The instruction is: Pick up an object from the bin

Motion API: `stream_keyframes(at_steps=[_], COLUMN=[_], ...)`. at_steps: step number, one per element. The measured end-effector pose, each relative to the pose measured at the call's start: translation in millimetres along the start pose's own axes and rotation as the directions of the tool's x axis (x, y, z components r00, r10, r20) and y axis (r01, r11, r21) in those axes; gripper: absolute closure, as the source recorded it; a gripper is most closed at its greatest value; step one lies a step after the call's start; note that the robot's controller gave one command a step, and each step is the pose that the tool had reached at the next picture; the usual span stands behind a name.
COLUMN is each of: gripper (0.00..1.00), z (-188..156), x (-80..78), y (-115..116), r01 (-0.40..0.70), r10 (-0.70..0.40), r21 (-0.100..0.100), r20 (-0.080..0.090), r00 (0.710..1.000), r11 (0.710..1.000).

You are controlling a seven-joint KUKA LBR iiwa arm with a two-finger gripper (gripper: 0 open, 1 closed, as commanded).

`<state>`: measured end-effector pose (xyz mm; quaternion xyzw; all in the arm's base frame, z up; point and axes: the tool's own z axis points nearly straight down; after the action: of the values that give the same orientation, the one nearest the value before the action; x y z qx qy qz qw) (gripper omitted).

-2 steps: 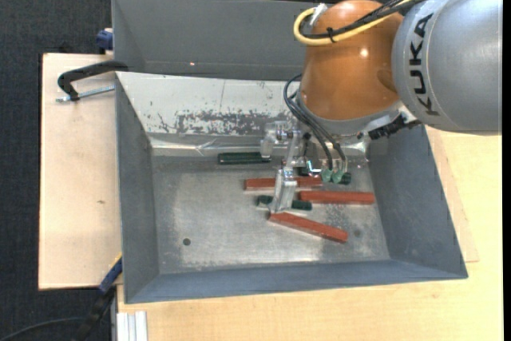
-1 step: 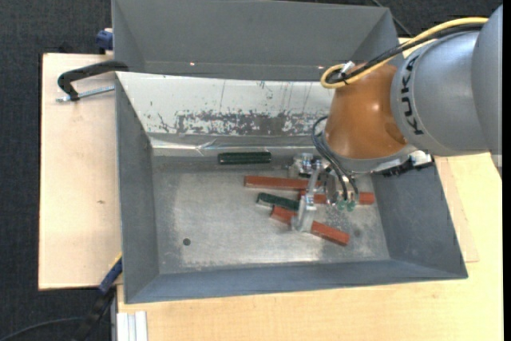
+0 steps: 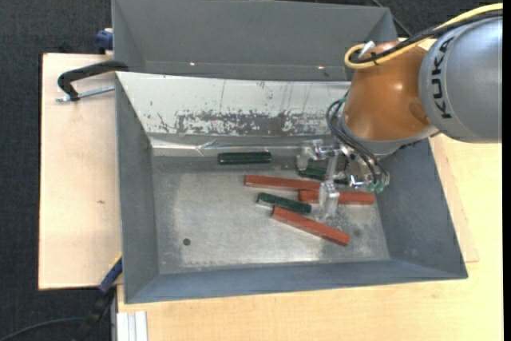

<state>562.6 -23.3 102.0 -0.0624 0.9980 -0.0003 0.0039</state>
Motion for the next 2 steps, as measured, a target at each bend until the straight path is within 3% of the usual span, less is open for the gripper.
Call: stream_keyframes(at_steps=[1, 2], gripper=[0.00, 0.00], z=[1, 32], x=[-17.0, -21.8], y=[-23, 1], r01=[-0.154, -0.124], r10=[0.154, 0.124], r21=[0.000, -0.002], r20=[-0.001, -0.008], r00=[0.988, 0.992], r11=[0.988, 0.992])
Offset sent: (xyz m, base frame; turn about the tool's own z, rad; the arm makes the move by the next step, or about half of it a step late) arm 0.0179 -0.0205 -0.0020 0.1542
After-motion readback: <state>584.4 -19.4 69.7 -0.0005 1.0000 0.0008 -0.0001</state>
